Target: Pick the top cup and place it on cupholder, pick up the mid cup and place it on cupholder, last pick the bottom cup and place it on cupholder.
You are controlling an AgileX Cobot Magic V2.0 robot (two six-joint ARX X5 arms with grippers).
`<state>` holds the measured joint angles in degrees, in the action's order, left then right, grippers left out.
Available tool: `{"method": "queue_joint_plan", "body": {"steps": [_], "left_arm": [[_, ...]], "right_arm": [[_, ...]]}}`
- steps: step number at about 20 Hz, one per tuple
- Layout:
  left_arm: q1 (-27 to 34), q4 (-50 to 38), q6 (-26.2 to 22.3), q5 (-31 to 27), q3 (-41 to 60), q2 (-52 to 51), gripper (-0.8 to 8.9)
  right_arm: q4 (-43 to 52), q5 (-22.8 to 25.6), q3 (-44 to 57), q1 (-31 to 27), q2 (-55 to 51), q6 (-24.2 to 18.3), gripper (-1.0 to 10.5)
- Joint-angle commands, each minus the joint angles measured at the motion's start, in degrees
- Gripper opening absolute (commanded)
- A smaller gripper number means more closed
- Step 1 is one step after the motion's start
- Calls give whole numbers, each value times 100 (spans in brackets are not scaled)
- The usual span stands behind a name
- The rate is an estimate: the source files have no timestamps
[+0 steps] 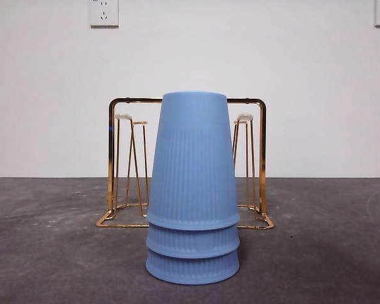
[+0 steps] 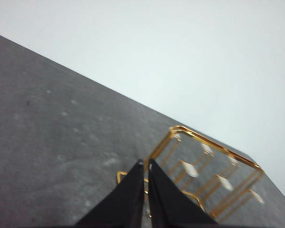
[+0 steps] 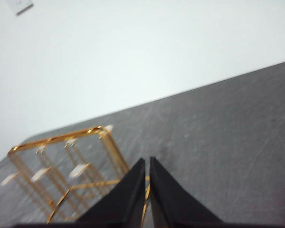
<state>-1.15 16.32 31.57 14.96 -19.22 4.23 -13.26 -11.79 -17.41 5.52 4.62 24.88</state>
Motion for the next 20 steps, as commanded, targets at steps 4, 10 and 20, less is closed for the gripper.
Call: {"method": "queue_joint_plan", "body": {"steps": [4,10,20], "left_arm": [[0,994,-1060,278,-1202,649,9],[0,2120,-2107,1119,-2100,1558,9],[-225,3351,-3217,2155,-2826,2557,9]], "right_arm": [[-514,-529,-879,-4,861,-562,11],[-1537,-1377,-2035,0,1985,-1294,11],[-3418,-2114,-3344,520,3174,-2509,11]]}}
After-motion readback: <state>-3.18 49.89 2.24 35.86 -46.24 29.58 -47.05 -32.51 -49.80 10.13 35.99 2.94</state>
